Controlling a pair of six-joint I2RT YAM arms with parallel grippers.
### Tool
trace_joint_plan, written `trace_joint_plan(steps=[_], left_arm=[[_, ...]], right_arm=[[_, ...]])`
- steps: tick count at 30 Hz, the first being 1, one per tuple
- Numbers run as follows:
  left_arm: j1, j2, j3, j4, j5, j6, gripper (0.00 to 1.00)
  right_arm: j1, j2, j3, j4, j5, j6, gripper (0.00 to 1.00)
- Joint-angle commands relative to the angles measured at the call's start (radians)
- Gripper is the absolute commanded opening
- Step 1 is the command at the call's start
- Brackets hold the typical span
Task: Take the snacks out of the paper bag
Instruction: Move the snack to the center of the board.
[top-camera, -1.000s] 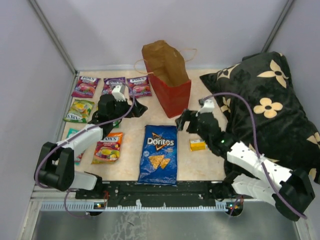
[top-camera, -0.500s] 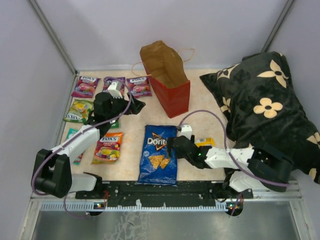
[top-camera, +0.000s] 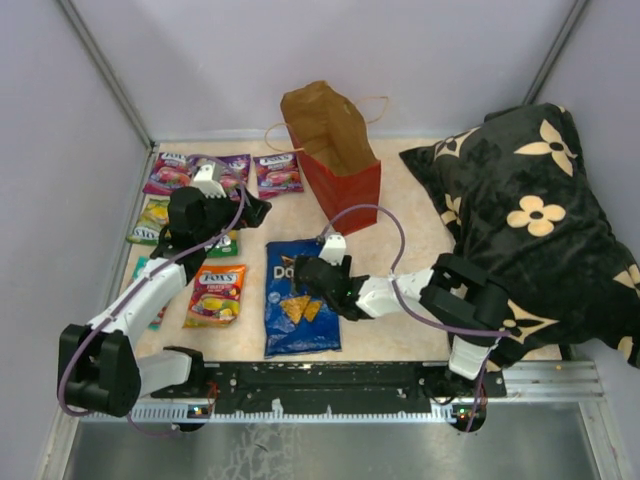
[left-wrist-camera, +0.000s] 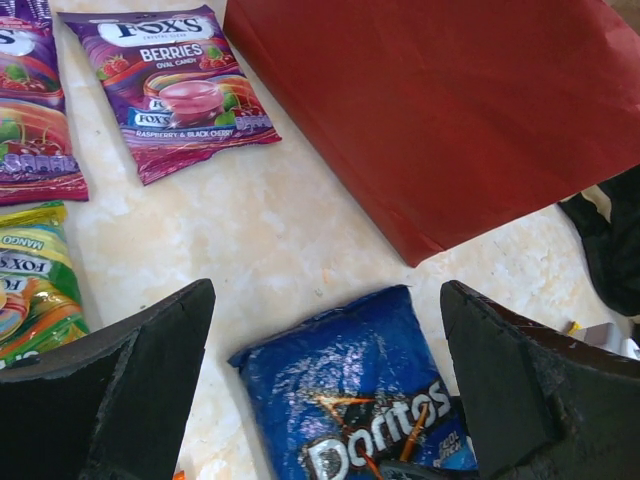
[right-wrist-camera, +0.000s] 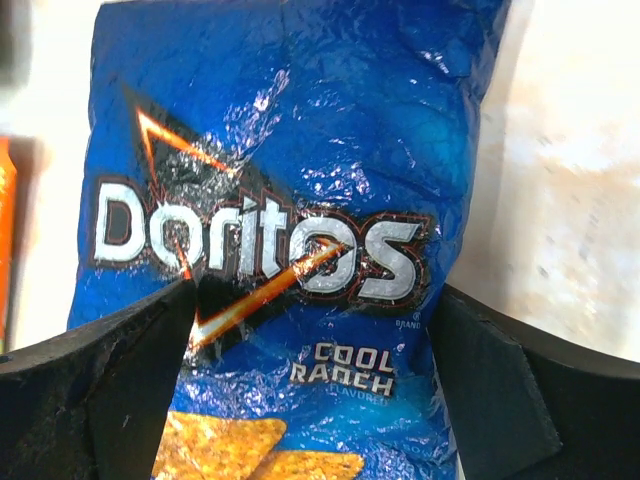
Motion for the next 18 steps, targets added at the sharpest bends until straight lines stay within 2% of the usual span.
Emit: trace_joint_plan(steps=[1,10,18], left_arm=[[0.019,-0.028,-0.008,-0.032,-0.008,0.029,1.0],[0.032,-0.035,-0.01,-0.042,-0.007,0.035,1.0],[0.034,-0.02,-0.004,-0.045,0.007,0.033,1.0]], right_arm=[[0.009,0.132,0.075,-0.038,0.011,0.026,0.97],[0.009,0.295,0.22,-0.061,0.09,0.128,0.97],[-0.012,0.344,0.363,-0.085,0.191,0.136,0.96]])
